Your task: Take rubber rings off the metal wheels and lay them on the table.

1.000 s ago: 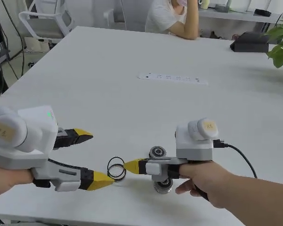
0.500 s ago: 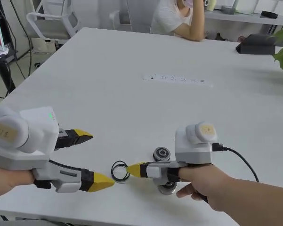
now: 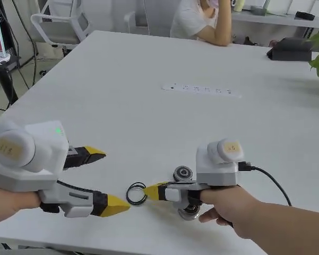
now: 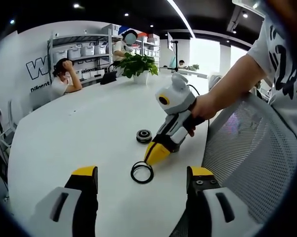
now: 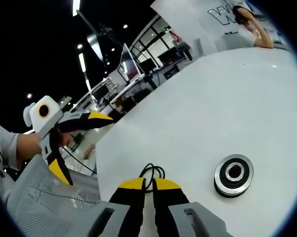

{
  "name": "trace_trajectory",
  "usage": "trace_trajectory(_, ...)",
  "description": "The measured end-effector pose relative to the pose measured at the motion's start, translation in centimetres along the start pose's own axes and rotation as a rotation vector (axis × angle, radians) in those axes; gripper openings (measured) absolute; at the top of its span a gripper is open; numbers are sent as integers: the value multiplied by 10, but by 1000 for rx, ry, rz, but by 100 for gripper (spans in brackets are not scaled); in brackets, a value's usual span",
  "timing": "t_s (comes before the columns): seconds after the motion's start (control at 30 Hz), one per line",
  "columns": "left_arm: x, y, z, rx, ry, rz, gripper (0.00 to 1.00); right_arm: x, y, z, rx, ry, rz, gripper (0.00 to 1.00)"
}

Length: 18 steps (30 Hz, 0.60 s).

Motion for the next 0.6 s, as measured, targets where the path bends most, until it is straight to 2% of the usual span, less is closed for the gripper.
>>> trace_trajectory(0.1,1,0,0,2,2,2,71,0,1,-1,-20,6,15,6)
trace_trajectory(0.23,2,0,1,1,4,4,71,0,0,-1,-23,3,9,10)
trace_trajectory(0.6,6,-1,1,3,15,11,71,-4,0,1,-84,6,38,25)
Point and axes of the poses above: the centre of the closed fingertips' face, and the gripper's own axes: x roughly forward along the fingers, z roughly to its left, y roughly out of its underside, the point moved 3 cm from there along -x, roughly backward along the fingers, and after that the axes turned 8 degrees about -y, right-handed, at the moved point
